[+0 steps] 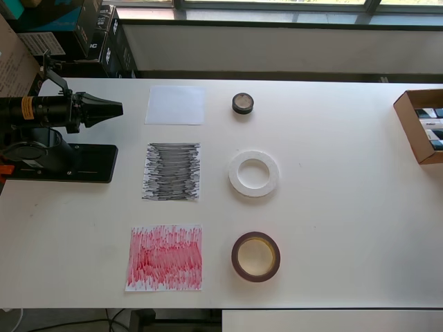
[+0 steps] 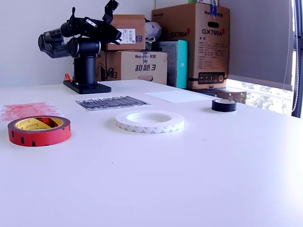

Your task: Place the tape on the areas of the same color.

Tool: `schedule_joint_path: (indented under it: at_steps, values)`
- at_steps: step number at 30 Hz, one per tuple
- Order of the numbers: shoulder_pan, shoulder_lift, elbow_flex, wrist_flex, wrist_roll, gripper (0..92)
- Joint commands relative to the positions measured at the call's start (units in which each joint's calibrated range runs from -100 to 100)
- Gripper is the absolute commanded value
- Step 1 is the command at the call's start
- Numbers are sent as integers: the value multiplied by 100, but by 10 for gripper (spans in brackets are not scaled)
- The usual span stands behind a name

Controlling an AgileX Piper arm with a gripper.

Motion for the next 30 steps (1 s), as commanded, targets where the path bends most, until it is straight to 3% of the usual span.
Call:
schedule_joint_path:
  at_steps: [1,7,16,25,30]
  values:
    - [46,-11,-289,-17,23,3]
    - [236,1149,-1361,-9,32,5]
    - [244,4367,-4232,110,236,5]
    - [346,7959,-8167,2503,768,6]
    - [449,9475,-9612,3572,1268,6]
